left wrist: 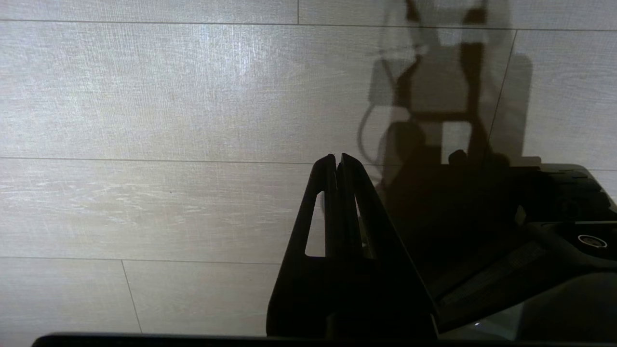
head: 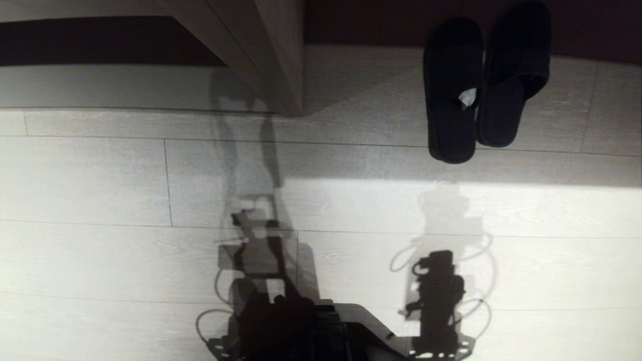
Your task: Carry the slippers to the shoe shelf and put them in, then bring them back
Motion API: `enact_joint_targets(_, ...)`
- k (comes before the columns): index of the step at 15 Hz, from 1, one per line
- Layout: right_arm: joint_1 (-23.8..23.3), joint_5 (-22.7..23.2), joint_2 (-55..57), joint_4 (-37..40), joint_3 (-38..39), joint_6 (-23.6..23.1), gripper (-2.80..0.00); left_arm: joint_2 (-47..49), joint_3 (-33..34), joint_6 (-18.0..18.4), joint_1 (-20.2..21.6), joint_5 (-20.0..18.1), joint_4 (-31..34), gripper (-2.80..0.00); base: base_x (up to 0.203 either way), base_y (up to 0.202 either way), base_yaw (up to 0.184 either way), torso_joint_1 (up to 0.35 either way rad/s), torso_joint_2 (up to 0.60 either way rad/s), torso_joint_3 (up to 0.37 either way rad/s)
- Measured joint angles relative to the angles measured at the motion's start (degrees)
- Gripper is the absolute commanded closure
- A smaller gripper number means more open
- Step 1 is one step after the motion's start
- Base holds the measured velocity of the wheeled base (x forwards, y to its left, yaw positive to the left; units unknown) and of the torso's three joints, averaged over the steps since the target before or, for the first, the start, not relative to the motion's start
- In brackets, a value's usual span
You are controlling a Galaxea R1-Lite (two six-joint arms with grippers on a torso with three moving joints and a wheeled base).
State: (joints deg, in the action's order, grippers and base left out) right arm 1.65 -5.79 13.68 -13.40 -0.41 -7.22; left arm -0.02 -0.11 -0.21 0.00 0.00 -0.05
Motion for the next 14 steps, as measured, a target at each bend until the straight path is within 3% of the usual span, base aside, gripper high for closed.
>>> enact_joint_targets(5,-1.2,7.3,-10.9,8.4,0.1,1.0,0.00,0.0,0.1,0.0,0.0,0.0,0.0,0.00,0.000,0.000,0.000,0.000,0.00,0.000)
enact_joint_targets(8,-1.2,6.9,-13.0,12.8,0.1,2.8,0.00,0.0,0.0,0.0,0.0,0.0,0.0,0.00,0.000,0.000,0.000,0.000,0.00,0.000)
enact_joint_targets(14,-1.2,6.6,-13.9,13.2,0.1,6.0,0.00,0.0,0.0,0.0,0.0,0.0,0.0,0.00,0.000,0.000,0.000,0.000,0.00,0.000)
